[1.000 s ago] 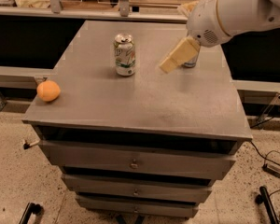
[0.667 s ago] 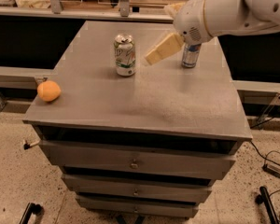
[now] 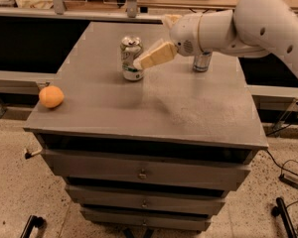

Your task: Knock 7up can over

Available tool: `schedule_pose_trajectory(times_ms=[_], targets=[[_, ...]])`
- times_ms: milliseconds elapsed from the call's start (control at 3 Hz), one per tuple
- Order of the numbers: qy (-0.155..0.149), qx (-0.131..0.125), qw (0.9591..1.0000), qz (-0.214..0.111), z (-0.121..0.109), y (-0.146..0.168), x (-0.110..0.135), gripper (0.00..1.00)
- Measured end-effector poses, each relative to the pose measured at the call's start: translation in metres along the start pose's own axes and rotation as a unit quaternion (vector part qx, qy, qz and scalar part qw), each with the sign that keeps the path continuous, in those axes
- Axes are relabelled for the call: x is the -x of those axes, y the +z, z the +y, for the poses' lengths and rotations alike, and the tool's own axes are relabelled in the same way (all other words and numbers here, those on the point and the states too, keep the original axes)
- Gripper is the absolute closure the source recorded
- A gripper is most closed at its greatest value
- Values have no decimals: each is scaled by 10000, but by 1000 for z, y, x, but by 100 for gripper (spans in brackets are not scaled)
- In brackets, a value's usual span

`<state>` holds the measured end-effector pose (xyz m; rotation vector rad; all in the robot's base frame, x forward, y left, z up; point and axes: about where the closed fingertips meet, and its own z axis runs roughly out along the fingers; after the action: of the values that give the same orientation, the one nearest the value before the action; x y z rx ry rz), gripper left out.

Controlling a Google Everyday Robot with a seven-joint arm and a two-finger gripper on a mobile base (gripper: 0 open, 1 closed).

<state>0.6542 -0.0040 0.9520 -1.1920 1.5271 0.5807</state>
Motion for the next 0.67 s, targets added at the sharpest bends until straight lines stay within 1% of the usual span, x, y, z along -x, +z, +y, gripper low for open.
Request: schedule_pose_trajectory(times_ms=[333,667], targets=[[140,-272,9992,-259,-7,17,-11,0],[382,-360,9975,-480,-12,37,-21,0]])
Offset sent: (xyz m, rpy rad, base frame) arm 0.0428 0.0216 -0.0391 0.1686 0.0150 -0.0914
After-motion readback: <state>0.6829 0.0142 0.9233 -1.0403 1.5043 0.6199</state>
